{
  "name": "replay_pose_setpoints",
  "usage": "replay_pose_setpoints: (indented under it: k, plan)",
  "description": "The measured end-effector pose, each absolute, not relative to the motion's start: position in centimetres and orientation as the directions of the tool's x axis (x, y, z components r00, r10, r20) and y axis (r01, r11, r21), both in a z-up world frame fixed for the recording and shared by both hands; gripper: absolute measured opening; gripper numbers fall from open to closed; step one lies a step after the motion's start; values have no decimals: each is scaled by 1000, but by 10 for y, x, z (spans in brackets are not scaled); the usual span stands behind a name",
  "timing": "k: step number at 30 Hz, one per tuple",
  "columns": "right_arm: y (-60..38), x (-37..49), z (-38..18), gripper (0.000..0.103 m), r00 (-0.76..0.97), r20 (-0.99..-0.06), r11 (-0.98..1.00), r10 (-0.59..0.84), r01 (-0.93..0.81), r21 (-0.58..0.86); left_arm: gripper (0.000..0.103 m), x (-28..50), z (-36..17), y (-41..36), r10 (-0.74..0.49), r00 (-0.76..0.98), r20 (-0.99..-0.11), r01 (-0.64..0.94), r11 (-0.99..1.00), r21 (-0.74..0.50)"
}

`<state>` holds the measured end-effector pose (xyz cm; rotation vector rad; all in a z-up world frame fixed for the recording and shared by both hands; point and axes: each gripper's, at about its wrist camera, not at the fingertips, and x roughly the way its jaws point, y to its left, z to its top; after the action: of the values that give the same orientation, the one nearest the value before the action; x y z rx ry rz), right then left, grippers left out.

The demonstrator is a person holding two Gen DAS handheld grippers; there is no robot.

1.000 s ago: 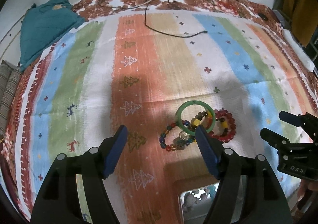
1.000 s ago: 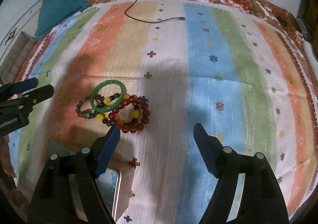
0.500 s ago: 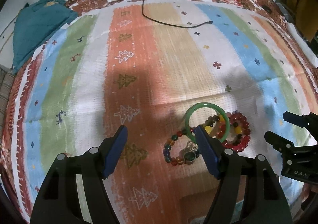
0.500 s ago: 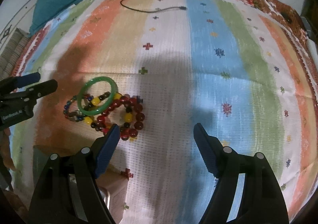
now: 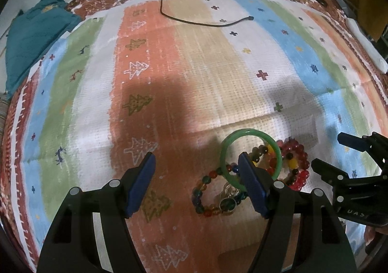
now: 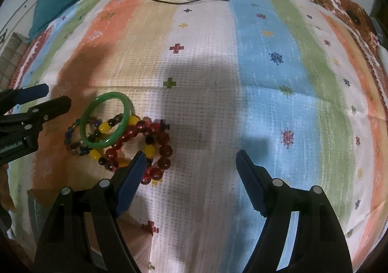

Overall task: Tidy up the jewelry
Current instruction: 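Move both open grippers back down to the remaining bracelets, then grasp the green jade bangle with the left gripper while the right grasps the red bead bracelet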

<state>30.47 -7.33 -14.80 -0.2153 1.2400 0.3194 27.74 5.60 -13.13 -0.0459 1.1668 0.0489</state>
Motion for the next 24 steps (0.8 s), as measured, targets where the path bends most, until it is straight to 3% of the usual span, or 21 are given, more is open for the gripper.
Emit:
replay_pose_setpoints:
  k: [12,15,19,23,24]
  plan:
    - [-67,314,-170,73,252,-963,929,96,-371,-4,68,295,-158,51,8,333,-943,-21,1000,1]
    - [-63,315,-172,70,261,-961,923,89,-383,-19,62,295,-165,47,13,318,-948,2,1000,15]
    - [-63,319,-176,54,275,-960,922,54,-384,-58,49,296,-175,48,27,304,-952,1,1000,29]
    - [-63,319,-175,42,276,-960,918,52,-392,-62,12,296,-179,53,63,289,-955,-19,998,60]
    - [-63,319,-174,33,276,-960,917,56,-395,-60,11,295,-180,56,64,287,-956,-27,998,58]
